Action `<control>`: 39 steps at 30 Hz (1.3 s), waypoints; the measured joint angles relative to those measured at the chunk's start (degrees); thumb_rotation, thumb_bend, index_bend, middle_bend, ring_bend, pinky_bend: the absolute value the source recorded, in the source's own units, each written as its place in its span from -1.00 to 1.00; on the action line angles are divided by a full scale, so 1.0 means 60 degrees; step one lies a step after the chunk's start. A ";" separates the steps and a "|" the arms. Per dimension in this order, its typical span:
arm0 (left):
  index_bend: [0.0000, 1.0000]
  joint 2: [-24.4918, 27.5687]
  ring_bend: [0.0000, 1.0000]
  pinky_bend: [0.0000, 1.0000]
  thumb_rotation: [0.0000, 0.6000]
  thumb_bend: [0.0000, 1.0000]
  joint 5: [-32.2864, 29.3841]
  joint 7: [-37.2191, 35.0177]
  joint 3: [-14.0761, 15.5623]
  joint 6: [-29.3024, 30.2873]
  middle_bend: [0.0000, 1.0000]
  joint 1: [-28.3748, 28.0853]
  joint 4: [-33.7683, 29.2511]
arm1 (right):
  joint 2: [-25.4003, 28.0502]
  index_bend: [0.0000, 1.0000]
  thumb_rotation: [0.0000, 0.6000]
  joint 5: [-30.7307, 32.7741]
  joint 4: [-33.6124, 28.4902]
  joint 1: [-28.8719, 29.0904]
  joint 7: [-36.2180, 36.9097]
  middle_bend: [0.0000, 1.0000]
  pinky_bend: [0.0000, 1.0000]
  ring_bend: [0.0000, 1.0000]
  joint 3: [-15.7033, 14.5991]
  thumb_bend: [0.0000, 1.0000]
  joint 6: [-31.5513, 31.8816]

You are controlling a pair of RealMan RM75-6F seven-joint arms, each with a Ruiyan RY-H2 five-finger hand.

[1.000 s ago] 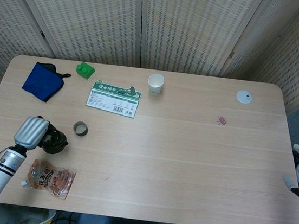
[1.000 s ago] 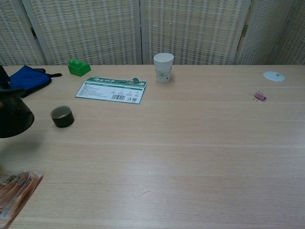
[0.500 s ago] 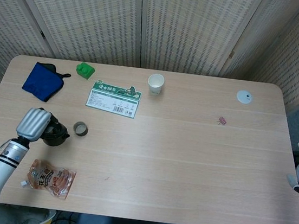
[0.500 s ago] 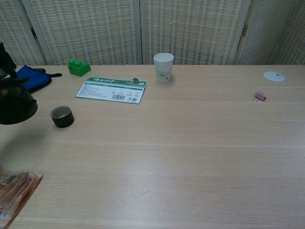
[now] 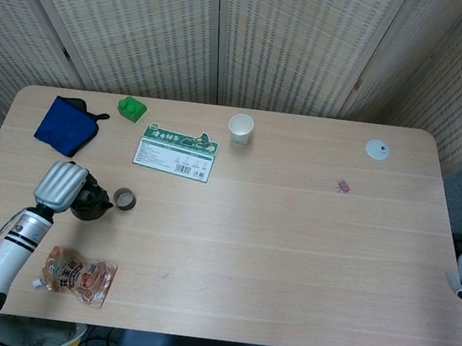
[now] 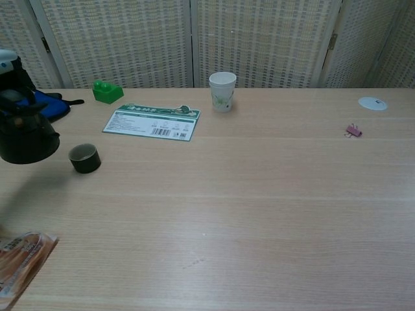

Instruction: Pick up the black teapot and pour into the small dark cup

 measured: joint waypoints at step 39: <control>1.00 -0.1716 1.00 0.07 0.66 -0.15 -0.0113 0.1220 0.0070 -0.0595 1.00 -0.1026 0.2898 | 0.0066 -0.52 1.00 0.0165 0.0038 -0.0150 0.0104 -0.53 -0.50 -0.66 0.0007 -0.81 0.0048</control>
